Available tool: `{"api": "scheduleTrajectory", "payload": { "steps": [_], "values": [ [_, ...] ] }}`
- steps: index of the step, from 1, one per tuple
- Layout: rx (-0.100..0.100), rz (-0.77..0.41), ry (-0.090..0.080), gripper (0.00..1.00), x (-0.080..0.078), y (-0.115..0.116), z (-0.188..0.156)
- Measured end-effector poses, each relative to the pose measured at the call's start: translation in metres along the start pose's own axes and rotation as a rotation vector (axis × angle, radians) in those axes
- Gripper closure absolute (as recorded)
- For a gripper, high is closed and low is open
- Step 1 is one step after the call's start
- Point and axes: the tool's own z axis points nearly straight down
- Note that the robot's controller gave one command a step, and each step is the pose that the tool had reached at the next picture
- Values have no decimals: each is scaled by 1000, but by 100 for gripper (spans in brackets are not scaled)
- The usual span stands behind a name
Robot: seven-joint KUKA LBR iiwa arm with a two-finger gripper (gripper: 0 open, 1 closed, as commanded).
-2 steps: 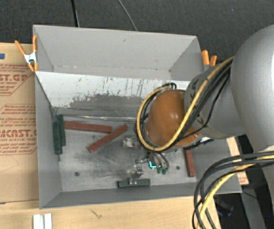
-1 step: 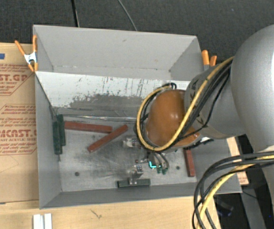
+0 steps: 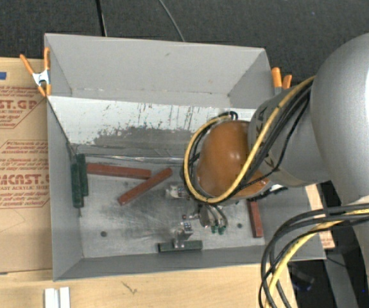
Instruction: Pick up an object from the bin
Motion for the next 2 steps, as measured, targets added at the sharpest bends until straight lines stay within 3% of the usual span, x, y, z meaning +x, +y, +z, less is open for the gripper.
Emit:
{"api": "scheduleTrajectory", "payload": {
  "steps": [1,2],
  "values": [
    [0,-2,1,0,0,1,0],
    [3,-174,30,0,-3,6,-29]
  ]
}}
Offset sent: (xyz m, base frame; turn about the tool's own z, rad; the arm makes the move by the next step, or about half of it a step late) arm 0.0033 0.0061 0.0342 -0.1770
